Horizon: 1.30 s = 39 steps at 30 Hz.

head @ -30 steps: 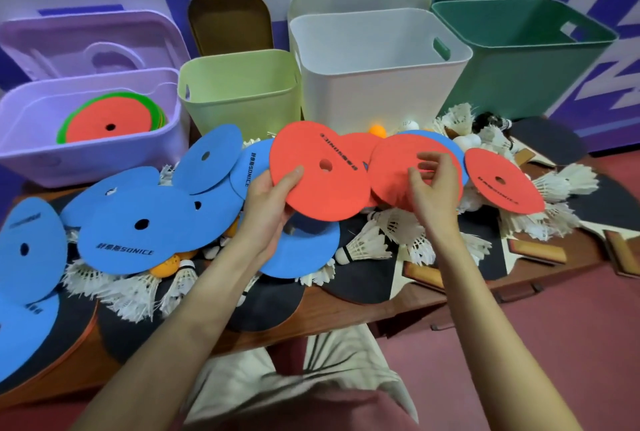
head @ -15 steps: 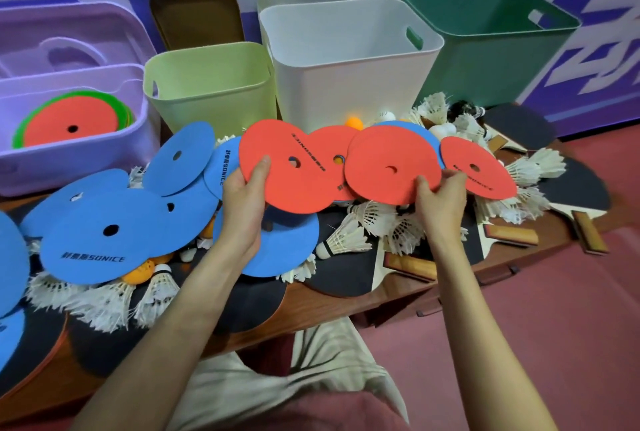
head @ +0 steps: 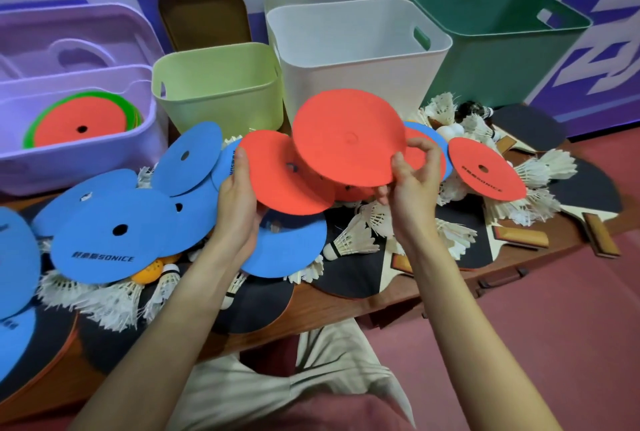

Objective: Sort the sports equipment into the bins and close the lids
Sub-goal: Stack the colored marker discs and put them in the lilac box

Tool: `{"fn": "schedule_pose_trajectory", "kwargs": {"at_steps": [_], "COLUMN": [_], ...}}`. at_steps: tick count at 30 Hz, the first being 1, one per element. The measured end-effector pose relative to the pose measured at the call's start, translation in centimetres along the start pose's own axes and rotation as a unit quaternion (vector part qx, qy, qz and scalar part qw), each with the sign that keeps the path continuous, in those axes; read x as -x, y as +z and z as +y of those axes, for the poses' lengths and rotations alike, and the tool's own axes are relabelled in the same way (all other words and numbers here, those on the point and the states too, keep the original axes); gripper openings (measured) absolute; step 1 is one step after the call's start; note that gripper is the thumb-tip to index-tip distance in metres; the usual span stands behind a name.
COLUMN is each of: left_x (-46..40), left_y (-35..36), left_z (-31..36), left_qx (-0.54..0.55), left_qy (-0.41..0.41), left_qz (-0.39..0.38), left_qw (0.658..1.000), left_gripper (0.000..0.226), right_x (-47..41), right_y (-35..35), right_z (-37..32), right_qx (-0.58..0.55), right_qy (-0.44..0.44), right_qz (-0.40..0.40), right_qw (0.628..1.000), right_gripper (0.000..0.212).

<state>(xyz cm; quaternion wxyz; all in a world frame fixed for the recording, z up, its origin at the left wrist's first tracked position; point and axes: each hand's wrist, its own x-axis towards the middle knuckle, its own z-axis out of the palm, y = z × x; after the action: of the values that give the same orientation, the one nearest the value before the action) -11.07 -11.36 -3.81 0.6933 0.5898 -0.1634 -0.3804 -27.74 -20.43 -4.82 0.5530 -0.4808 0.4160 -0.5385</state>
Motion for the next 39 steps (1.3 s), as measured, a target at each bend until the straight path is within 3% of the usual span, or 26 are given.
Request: {"fn": "schedule_pose_trajectory", "kwargs": {"at_steps": [5,10,14,17,21,23,27,32,39], "left_x": [0.4,0.6,0.3,0.2,0.2,0.1,0.0,0.0,-0.3], "left_y": [0.1,0.2,0.3,0.5,0.7,0.8,1.0,1.3,1.0], "left_z": [0.5,0.3,0.3,0.1,0.0,0.0,0.1,0.1,0.2], "left_qx": [0.043,0.065,0.073,0.062,0.057,0.055,0.037,0.017,0.007], "left_qy": [-0.028,-0.043,-0.047,-0.04,-0.045,-0.043,-0.038,-0.026,-0.002], "left_qz": [-0.004,0.003,0.004,-0.002,0.003,0.006,0.006,0.005,0.025], "left_qw": [0.999,0.997,0.996,0.997,0.997,0.998,0.999,0.999,1.0], "left_gripper": [0.038,0.036,0.034,0.035,0.036,0.035,0.037,0.043,0.041], "right_x": [1.2,0.9,-0.6,-2.1,-3.5,-3.5,-3.8,-4.0,-4.1], "right_y": [2.4,2.9,1.9,-0.2,-2.9,-3.6,-4.0,-3.9,-3.7], "right_z": [1.1,2.1,2.1,2.1,2.6,2.6,3.0,2.3,2.0], "right_qx": [0.026,0.15,0.271,0.341,0.511,0.543,0.522,0.42,0.358], "right_qy": [0.053,-0.003,-0.085,-0.099,-0.022,0.02,0.067,0.061,-0.017], "right_qz": [-0.119,-0.147,-0.111,-0.034,0.113,0.141,0.125,0.134,0.117], "right_qw": [0.991,0.978,0.952,0.934,0.852,0.828,0.841,0.895,0.926], "right_gripper": [0.013,0.019,0.017,0.024,0.052,0.061,0.065,0.071,0.031]}}
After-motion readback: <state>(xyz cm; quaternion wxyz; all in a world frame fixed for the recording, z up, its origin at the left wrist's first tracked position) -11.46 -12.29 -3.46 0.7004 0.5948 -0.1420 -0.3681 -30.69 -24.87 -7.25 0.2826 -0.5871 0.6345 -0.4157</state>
